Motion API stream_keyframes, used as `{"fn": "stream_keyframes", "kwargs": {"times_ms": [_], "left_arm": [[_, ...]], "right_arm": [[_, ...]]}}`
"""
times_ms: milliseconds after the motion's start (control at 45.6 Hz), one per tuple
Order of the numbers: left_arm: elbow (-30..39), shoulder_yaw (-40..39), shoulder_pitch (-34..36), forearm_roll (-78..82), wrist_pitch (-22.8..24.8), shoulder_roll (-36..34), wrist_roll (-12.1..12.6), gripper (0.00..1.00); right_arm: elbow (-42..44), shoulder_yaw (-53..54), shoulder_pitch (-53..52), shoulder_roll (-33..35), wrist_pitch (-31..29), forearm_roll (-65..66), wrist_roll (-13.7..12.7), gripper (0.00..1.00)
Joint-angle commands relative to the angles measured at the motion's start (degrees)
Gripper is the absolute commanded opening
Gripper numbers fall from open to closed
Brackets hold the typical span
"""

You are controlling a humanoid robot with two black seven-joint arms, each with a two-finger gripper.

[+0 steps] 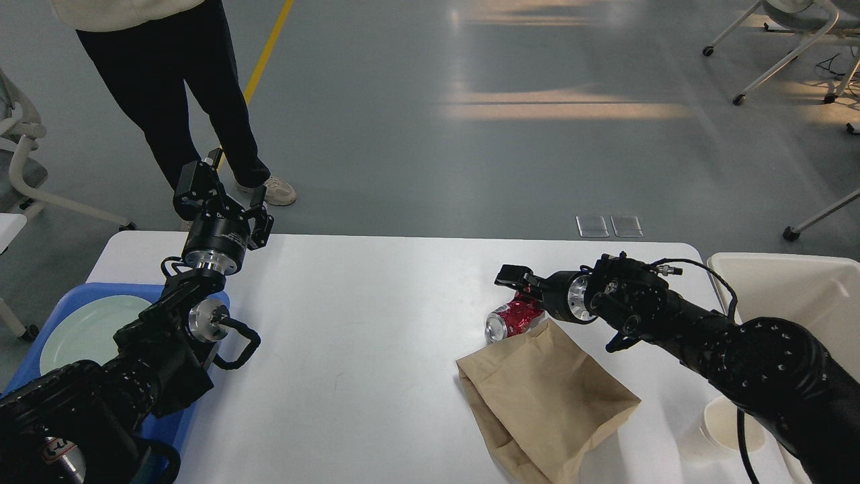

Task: Tidy desktop
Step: 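Lower the right gripper onto the red can and close it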

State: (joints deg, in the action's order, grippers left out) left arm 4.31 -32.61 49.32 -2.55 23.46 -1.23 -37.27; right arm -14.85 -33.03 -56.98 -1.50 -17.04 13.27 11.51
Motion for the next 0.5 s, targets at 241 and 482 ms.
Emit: {"fn": "stream_keyframes", "kwargs": {"times_ms": [241,482], "left_arm": [[0.0,0.0,0.0,0.0,0.0,0.0,0.0,0.97],[0.0,0.0,0.0,0.0,0.0,0.0,0.0,0.97]], "right_arm": [[0.5,-0.3,0.9,0.2,0.1,0.0,0.1,1.00],[1.6,-1.2,2.0,0.1,0.1,1.0,0.1,1.00]]}}
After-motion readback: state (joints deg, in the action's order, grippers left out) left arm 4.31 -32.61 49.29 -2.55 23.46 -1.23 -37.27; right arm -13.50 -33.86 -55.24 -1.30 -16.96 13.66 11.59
